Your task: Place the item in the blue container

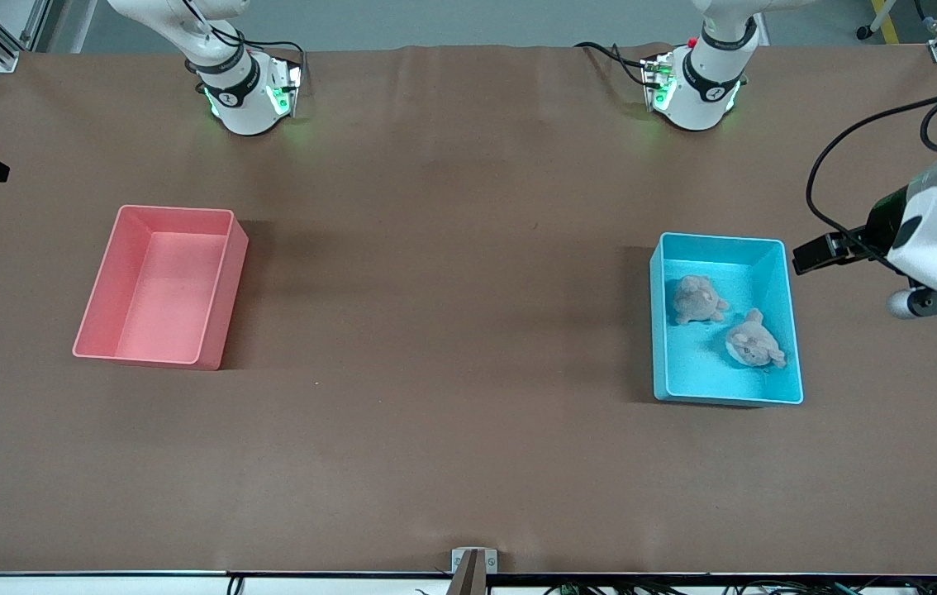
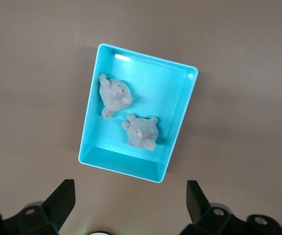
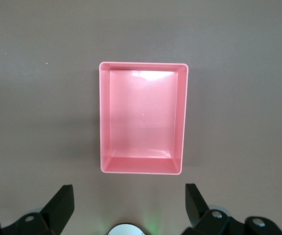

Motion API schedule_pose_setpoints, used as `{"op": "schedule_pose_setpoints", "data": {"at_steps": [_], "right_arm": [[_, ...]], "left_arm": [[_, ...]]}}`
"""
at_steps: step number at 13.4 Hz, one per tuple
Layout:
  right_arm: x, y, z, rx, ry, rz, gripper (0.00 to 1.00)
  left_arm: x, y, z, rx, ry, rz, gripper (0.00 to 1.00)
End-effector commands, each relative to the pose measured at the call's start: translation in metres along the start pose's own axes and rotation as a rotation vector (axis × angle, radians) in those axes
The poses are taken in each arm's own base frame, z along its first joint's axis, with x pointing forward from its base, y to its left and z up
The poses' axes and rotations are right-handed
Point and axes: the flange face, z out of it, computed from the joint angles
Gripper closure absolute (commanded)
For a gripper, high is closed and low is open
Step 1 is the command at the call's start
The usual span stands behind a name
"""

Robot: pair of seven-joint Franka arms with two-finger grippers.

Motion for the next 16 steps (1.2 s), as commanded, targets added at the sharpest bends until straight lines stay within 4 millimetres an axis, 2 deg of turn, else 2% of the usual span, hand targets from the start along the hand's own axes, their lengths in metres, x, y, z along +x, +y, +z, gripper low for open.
{"op": "schedule_pose_setpoints", "data": {"at_steps": [1,3,4,5,7,9,10,16], "right_arm": [[-0.006,0.0,-0.006,-0.022,0.011,-0.001,0.0],[-0.005,0.0,-0.015,-0.025,0.03,0.004,0.0],[-0.006,-0.001,-0.025,-0.029,0.045,0.002,0.0],[-0.006,0.0,-0.029,-0.038,0.032,0.0,0.0],[-0.006,0.003,-0.031,-0.049,0.031,0.001,0.0],[-0.003,0.003,-0.033,-0.05,0.035,0.002,0.0],[0.004,0.0,-0.035,-0.051,0.034,0.0,0.0],[-0.002,-0.005,-0.034,-0.004,-0.006,-0.005,0.0]], "left_arm": [[-0.04,-0.002,-0.025,0.039,0.024,0.081,0.0],[-0.059,-0.013,-0.026,0.051,0.015,0.16,0.0],[-0.065,-0.022,-0.027,0.052,0.023,0.161,0.0],[-0.069,-0.023,-0.028,0.048,0.031,0.16,0.0],[-0.075,-0.023,-0.022,0.051,0.055,0.166,0.0],[-0.07,-0.032,-0.022,0.048,0.082,0.152,0.0],[-0.069,-0.028,-0.02,0.049,0.082,0.157,0.0],[-0.075,-0.012,-0.016,0.043,0.082,0.186,0.0]]}}
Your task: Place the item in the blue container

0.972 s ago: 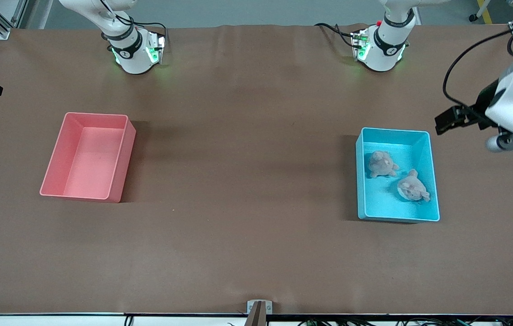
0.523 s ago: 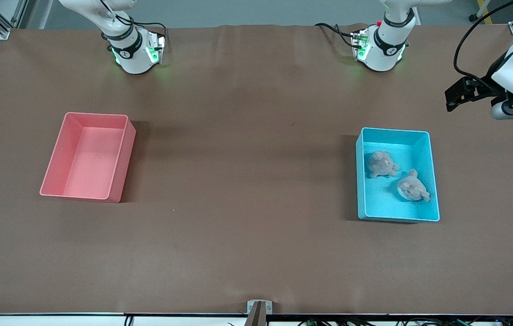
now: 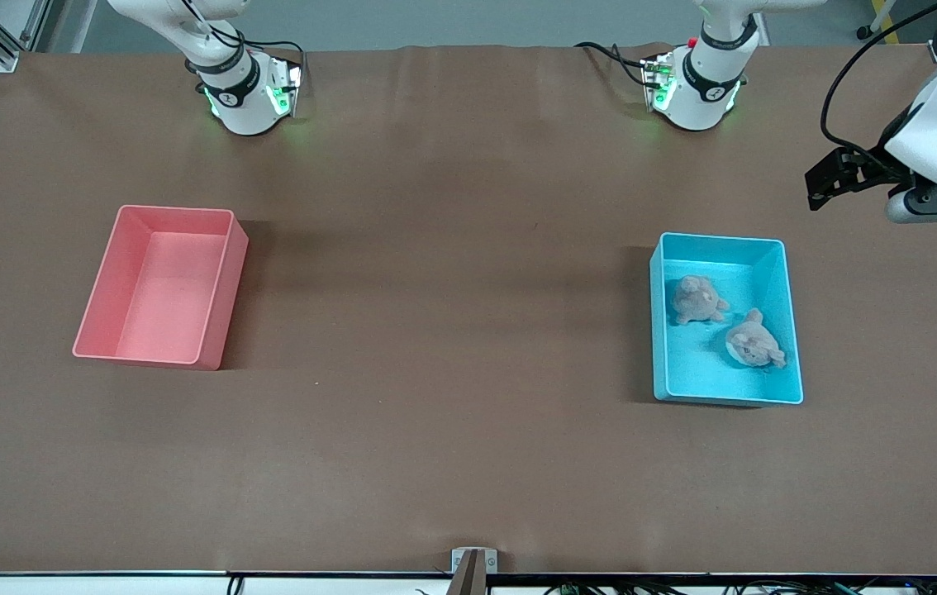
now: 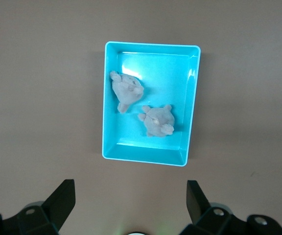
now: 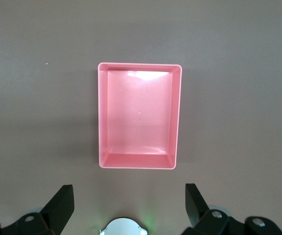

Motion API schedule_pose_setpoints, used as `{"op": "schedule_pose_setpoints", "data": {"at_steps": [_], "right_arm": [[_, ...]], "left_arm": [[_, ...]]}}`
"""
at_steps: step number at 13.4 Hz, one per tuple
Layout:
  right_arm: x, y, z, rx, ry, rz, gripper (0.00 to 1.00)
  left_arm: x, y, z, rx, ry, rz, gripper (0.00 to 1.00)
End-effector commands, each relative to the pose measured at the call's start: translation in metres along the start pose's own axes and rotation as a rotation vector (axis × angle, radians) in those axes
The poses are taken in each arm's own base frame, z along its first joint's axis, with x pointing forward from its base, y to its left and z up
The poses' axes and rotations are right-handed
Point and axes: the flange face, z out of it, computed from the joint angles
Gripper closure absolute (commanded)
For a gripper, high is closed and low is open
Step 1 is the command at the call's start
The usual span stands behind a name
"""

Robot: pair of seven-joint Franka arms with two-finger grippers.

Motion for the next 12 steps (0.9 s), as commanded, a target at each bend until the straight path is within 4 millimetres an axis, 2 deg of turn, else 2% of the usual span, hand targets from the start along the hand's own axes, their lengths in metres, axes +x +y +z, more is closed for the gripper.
{"op": "schedule_pose_setpoints", "data": {"at_steps": [1,3,4,5,9,12], "right_arm": [[-0.001,-0.003,-0.006,0.016,0.004,-0.005,0.0],[-0.001,-0.01,-0.008,0.041,0.015,-0.011,0.0],[-0.002,-0.016,-0.009,0.043,0.018,-0.014,0.0],[-0.002,-0.023,-0.009,0.042,0.016,0.007,0.0],[-0.002,-0.025,-0.009,0.042,0.013,0.027,0.0],[-0.003,-0.025,-0.009,0.044,0.011,0.024,0.0]], "left_arm": [[-0.011,0.004,0.003,-0.011,0.006,0.018,0.0],[-0.014,-0.007,0.006,-0.053,0.002,-0.009,0.0],[-0.016,-0.023,0.01,-0.066,-0.006,-0.042,0.0],[-0.021,-0.027,0.01,-0.063,-0.006,-0.054,0.0],[-0.023,-0.05,0.006,-0.056,-0.005,-0.099,0.0],[-0.023,-0.054,-0.001,-0.051,0.011,-0.108,0.0]]}}
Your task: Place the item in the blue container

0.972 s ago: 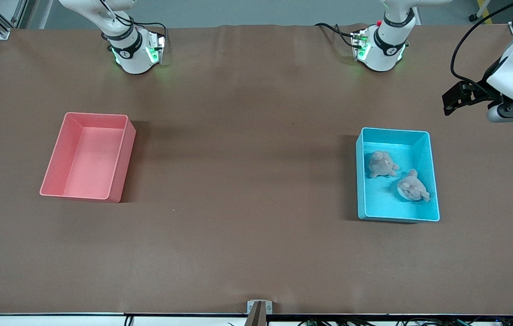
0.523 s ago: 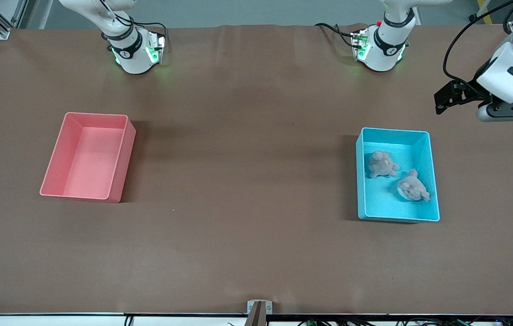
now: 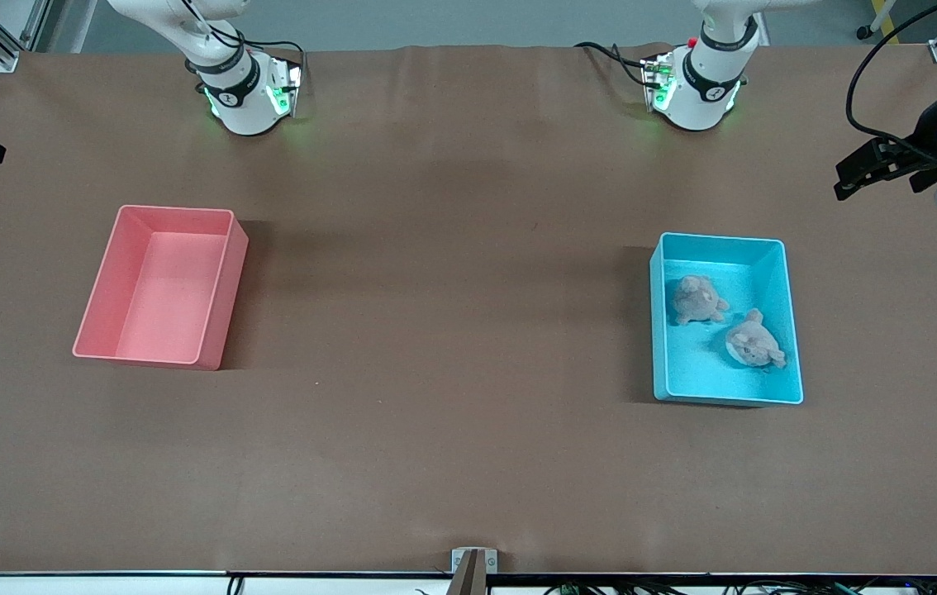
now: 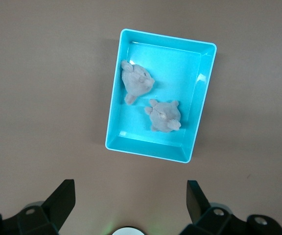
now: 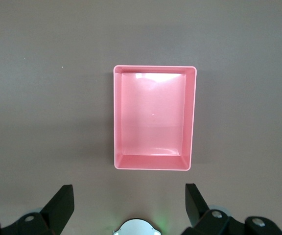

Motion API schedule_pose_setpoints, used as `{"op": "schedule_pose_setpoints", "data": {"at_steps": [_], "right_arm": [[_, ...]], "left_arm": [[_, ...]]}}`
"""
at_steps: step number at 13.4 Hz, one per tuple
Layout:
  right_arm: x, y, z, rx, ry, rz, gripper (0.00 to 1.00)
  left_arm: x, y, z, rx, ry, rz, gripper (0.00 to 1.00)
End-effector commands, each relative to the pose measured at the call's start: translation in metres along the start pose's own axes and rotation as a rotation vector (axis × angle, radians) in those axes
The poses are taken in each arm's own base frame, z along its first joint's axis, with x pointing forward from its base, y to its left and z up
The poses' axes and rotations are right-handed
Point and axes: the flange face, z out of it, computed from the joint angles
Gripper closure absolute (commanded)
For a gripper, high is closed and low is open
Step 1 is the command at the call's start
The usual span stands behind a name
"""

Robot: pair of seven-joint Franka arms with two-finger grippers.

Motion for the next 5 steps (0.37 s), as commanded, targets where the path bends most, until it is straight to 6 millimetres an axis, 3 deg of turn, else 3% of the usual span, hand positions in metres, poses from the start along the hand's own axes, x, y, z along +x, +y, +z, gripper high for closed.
{"op": "schedule_pose_setpoints", "data": {"at_steps": [1,5], "right_arm": [[-0.004,0.0,-0.003,0.015,-0.007,0.013,0.0],[-0.005,0.002,-0.002,0.008,-0.01,0.016,0.0]], "left_arm": [[-0.004,0.001,-0.005,-0.003,0.015,0.008,0.0],[-0.007,0.015,-0.005,0.0,0.016,0.034,0.0]]}}
